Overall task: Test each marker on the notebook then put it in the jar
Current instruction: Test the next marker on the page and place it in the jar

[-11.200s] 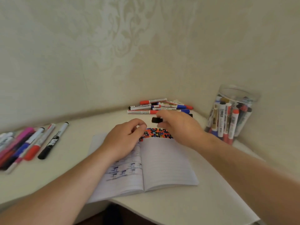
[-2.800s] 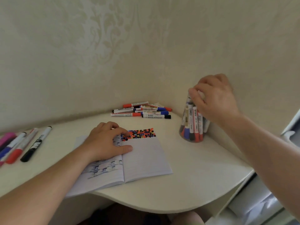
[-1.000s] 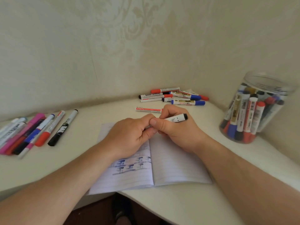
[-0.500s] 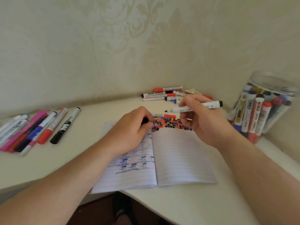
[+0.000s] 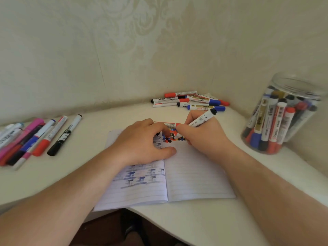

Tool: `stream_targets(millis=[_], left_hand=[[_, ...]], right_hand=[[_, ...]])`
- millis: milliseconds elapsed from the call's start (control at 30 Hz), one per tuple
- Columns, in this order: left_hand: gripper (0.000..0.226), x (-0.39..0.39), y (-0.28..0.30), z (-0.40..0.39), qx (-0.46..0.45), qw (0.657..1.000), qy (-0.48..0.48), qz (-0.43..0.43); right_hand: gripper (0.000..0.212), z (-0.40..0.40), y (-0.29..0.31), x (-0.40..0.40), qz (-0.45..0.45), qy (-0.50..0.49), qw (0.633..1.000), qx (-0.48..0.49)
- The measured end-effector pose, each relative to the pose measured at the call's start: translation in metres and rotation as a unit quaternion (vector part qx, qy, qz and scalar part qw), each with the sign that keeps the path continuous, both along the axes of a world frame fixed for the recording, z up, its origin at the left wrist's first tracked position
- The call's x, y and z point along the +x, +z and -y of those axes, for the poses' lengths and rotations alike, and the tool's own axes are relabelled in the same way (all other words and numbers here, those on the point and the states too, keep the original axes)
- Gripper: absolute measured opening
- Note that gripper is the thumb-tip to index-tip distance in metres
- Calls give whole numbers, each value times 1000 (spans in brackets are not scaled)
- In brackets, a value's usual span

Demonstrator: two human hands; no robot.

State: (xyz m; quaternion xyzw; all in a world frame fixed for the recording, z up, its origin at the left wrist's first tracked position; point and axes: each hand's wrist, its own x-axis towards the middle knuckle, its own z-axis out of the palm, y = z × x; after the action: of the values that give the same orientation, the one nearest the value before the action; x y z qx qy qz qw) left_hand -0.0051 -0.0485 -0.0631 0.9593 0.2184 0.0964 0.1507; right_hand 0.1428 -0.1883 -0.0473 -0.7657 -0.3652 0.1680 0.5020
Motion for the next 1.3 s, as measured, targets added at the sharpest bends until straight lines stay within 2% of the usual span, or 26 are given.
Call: stream_targets(millis=[100, 433, 700, 900, 1200, 1300], left_hand=[[66, 0, 0, 0, -1, 1000, 2, -1], [62, 0, 1, 0, -5, 1000, 1, -7], [56, 1, 0, 1, -3, 1000, 4, -10], [58, 1, 0, 1, -6, 1000, 2, -12], [63, 1, -4, -1, -7, 1000, 4, 5], [63, 1, -3, -1, -9, 1000, 3, 4]], right_hand=[[20, -3, -1, -2, -3, -17, 1000, -16], [20, -5, -1, -2, -34, -32, 999, -16], [22, -5, -2, -6, 22, -27, 999, -41], [17, -2, -1, -5, -19, -24, 999, -10], [20, -6, -5, -3, 9, -17, 999, -30], [20, -4, -3, -4, -8, -19, 1000, -16]])
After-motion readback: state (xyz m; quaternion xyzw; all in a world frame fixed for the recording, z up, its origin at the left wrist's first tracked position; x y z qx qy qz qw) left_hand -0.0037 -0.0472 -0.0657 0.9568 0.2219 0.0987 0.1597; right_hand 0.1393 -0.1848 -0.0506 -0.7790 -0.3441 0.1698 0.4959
